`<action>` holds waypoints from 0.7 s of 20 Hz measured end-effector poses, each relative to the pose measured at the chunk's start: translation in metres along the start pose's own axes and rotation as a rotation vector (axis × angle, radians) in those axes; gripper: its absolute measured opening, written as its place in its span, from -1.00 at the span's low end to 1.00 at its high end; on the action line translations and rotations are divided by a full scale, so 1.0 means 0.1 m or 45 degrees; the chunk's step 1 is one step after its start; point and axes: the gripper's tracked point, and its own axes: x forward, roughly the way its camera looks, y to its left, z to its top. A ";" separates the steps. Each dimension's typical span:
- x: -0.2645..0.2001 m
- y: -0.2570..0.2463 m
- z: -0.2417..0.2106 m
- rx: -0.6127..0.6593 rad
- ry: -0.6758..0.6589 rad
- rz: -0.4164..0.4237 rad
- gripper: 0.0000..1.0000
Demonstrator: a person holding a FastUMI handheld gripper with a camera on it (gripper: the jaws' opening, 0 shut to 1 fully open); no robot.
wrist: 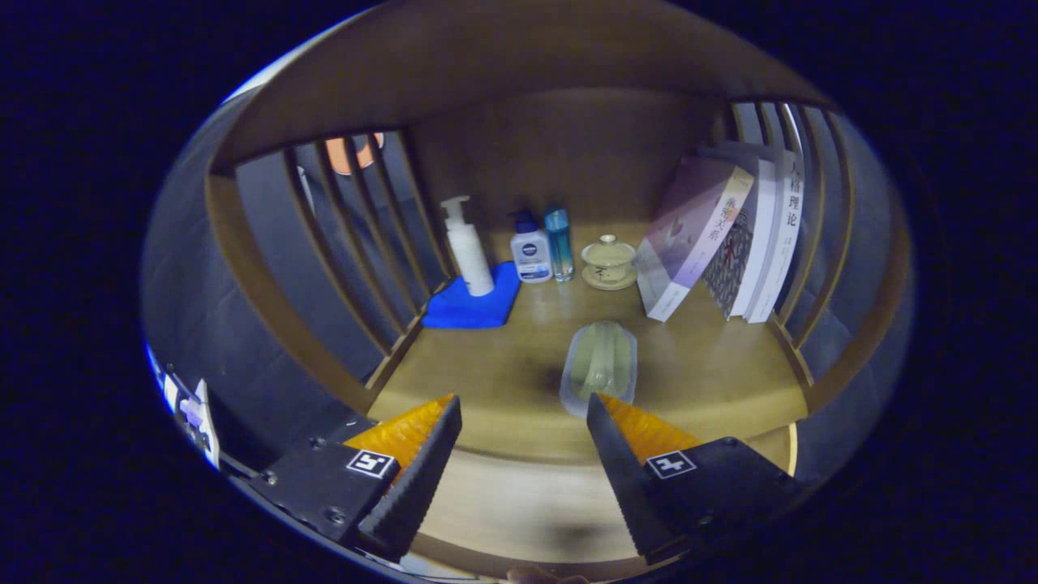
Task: Pull open the drawer, take out the items inside it, and place them on the countertop above the cabinet.
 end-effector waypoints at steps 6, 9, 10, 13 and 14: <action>-0.64 0.10 -0.23 -0.086 -0.189 0.030 0.95; -0.92 0.09 -0.34 -0.131 -0.301 0.014 0.95; -0.99 0.09 -0.43 -0.160 -0.331 0.006 0.95; -1.09 0.06 -0.72 -0.223 -0.367 -0.033 0.96; -1.10 0.06 -0.83 -0.232 -0.382 -0.044 0.96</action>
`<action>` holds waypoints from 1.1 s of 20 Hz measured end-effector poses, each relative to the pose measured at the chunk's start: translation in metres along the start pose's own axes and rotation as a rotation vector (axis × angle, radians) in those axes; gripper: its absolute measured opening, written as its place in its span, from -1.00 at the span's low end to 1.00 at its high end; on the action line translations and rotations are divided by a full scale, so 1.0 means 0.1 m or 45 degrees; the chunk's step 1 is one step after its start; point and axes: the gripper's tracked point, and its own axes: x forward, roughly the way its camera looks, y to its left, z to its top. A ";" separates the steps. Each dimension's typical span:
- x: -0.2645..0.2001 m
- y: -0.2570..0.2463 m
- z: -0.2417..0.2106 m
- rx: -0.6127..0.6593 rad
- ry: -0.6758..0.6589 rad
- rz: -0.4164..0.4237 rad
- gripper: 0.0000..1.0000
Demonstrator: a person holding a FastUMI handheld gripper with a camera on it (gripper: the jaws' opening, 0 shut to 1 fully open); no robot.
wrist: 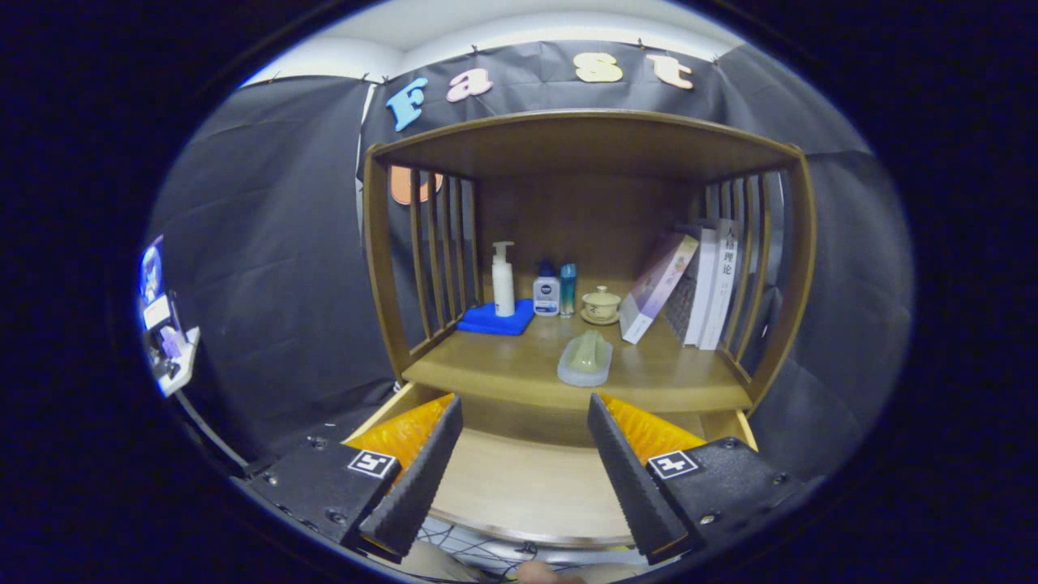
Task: Pull open the drawer, take out the items inside it, and place them on the countertop above the cabinet.
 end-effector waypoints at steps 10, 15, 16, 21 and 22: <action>-0.31 0.04 -0.90 -0.022 -0.154 -0.068 0.96; -0.44 0.20 -1.39 -0.028 -0.120 -0.007 0.96; -0.44 0.17 -1.47 -0.036 -0.106 -0.025 0.97; -0.42 0.14 -1.79 -0.097 -0.079 -0.074 0.97; -0.39 0.14 -1.86 -0.109 -0.066 -0.080 0.97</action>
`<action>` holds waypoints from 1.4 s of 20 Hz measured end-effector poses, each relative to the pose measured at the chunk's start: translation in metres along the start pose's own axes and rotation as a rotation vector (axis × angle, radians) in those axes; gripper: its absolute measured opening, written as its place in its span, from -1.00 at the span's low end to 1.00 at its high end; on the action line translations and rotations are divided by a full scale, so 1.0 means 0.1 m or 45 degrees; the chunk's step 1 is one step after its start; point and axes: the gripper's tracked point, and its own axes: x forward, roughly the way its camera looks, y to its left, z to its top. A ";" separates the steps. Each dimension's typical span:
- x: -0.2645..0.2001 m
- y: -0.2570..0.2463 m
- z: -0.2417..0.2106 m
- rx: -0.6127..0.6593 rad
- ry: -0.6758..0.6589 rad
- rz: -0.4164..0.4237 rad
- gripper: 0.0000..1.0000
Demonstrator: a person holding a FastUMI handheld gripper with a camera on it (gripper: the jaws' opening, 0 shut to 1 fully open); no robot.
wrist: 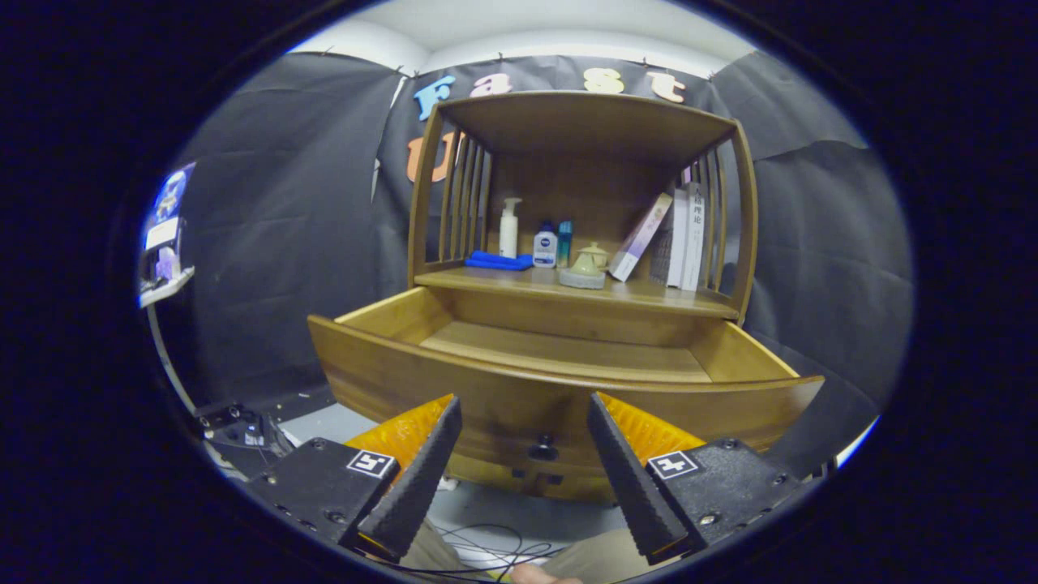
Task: Pull open the drawer, take out the items inside it, and place them on the countertop above the cabinet.
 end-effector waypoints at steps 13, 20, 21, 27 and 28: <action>0.45 -0.03 -0.21 0.131 0.122 -0.139 0.98; 0.92 -0.09 -0.01 0.169 0.108 -0.144 0.96; 1.04 -0.13 0.08 0.172 0.091 -0.155 0.96; 1.57 -0.31 0.31 0.165 0.073 -0.220 0.97; 1.65 -0.32 0.33 0.167 0.071 -0.231 0.97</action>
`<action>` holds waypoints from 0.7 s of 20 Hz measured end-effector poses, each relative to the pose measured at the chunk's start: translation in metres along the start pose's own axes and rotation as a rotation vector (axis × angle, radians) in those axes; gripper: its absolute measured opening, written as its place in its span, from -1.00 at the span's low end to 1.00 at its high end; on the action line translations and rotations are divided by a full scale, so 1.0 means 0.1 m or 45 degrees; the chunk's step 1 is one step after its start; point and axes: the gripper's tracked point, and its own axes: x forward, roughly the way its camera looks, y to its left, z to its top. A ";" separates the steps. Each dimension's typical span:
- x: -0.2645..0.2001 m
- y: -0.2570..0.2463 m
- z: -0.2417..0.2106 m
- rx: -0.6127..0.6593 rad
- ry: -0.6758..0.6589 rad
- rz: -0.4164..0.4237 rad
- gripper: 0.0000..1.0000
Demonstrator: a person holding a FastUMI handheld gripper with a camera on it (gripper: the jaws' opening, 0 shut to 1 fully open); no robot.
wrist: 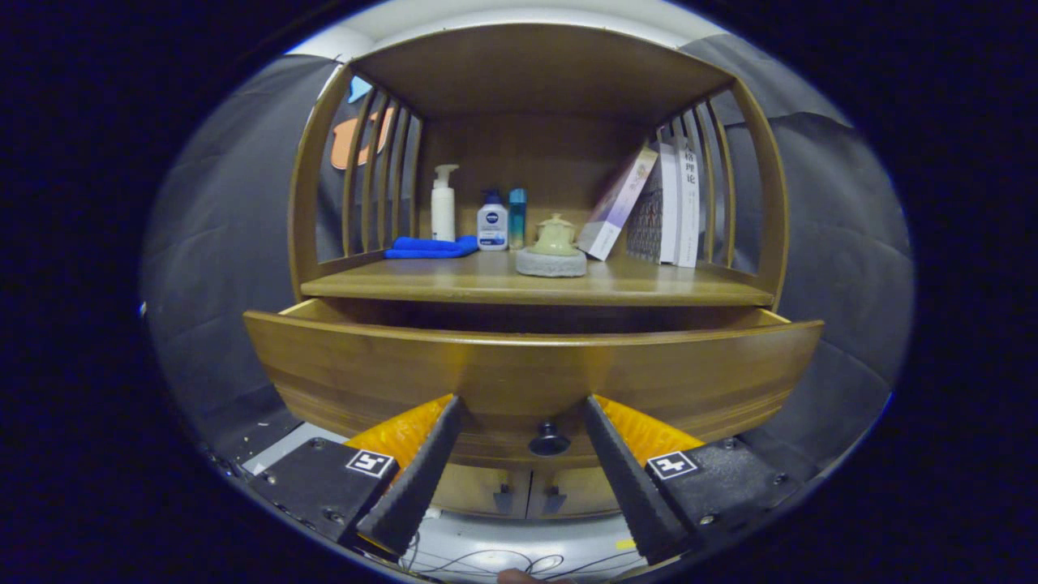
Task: Pull open the drawer, take out the items inside it, and place them on the countertop above the cabinet.
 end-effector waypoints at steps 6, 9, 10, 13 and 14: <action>0.34 0.02 0.12 -0.001 0.008 -0.030 0.97; 0.49 0.03 0.17 0.000 0.011 -0.038 0.97; 0.53 0.03 0.19 -0.002 0.012 -0.040 0.97; 0.55 0.05 0.19 -0.016 0.004 -0.046 0.96; 0.56 0.04 0.21 -0.032 -0.006 -0.050 0.97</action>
